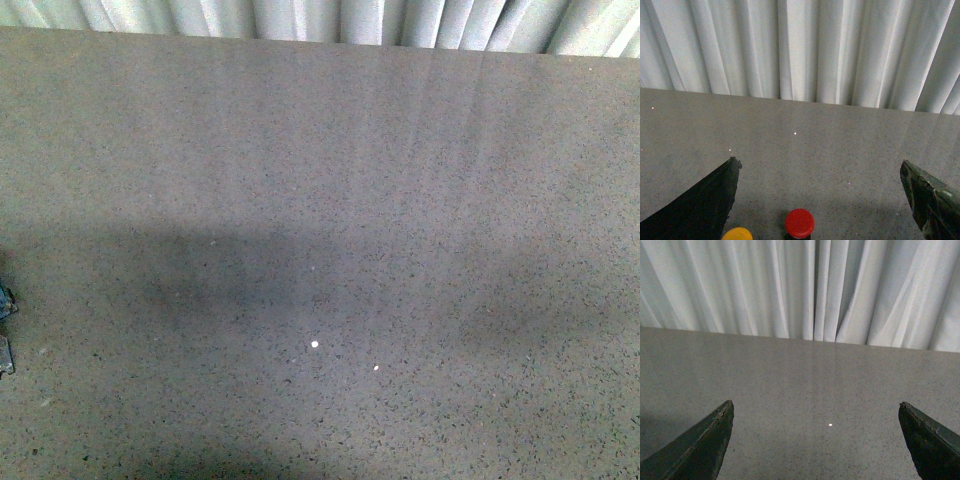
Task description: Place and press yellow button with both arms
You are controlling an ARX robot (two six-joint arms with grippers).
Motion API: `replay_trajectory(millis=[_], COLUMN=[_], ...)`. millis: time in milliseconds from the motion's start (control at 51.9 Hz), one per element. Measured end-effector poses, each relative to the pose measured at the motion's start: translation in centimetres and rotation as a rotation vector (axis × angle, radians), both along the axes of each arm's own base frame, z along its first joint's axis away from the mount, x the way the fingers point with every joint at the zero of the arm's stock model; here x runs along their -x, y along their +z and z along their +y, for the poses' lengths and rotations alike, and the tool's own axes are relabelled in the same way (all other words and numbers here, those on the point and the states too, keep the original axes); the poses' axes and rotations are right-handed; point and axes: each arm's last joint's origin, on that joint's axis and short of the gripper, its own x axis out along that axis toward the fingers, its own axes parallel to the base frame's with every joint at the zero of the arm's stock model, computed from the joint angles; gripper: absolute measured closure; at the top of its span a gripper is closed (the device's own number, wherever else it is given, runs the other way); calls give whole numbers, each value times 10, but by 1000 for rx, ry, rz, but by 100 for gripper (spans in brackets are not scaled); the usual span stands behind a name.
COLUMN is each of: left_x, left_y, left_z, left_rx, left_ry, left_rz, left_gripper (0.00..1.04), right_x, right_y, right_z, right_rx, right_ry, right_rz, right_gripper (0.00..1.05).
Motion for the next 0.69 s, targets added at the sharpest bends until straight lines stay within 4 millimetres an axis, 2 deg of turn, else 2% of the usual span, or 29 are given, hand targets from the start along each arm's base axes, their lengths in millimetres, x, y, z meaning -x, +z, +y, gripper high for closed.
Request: replay_trajectory(millis=[154, 193, 289, 347, 501, 597, 693], left_x=[0, 0, -4, -14, -46, -69, -81], left_y=[0, -1, 3, 9, 25, 14, -2], left_z=[0, 0, 1, 6, 29, 47, 60], left_rx=[0, 10, 24, 10, -11, -24, -16], left_ry=[0, -7, -18, -14, 46, 75, 89], left_rz=[1, 52, 309, 347, 271, 264, 281], left_gripper=[9, 9, 9, 9, 9, 9, 9], right_x=[0, 0, 0, 0, 0, 0, 0], right_y=[0, 0, 0, 0, 0, 0, 0], right_z=[0, 0, 0, 0, 0, 0, 0], right_rx=[0, 0, 0, 0, 0, 0, 0], right_ry=[0, 0, 0, 0, 0, 0, 0], right_rz=[0, 0, 0, 0, 0, 0, 0], right_gripper=[9, 9, 9, 9, 9, 9, 9])
